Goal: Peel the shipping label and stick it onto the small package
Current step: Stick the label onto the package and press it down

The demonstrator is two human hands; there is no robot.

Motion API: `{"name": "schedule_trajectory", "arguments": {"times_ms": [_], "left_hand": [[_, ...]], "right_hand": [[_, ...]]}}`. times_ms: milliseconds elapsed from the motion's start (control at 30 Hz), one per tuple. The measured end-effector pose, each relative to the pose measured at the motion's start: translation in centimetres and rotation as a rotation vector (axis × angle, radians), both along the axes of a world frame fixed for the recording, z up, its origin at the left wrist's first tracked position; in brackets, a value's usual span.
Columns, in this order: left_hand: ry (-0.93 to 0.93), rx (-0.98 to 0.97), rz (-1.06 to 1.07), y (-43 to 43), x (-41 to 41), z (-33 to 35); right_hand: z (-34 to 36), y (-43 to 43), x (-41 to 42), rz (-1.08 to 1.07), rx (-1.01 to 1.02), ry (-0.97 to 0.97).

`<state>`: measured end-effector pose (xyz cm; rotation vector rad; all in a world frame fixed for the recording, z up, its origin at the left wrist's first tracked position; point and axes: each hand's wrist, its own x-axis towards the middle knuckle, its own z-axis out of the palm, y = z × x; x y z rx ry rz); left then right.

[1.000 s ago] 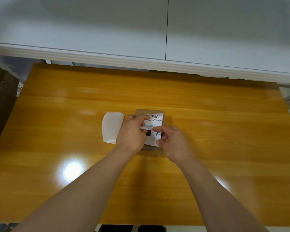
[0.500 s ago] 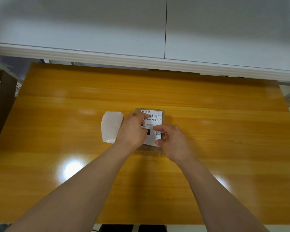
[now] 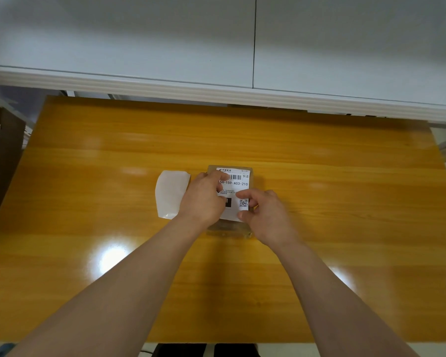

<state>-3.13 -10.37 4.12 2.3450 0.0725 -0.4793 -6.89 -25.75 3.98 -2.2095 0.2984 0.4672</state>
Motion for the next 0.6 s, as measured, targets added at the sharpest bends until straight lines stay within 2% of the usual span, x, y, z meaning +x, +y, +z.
{"name": "schedule_trajectory", "arguments": {"times_ms": [300, 600], "left_hand": [[0.063, -0.025, -0.109, 1.0, -0.5, 0.0], [0.105, 0.042, -0.243, 1.8, -1.0, 0.1]], "right_hand": [[-0.3, -0.1, -1.1, 0.020, 0.051, 0.023], [0.0, 0.0, -0.8, 0.045, -0.003, 0.001]]}}
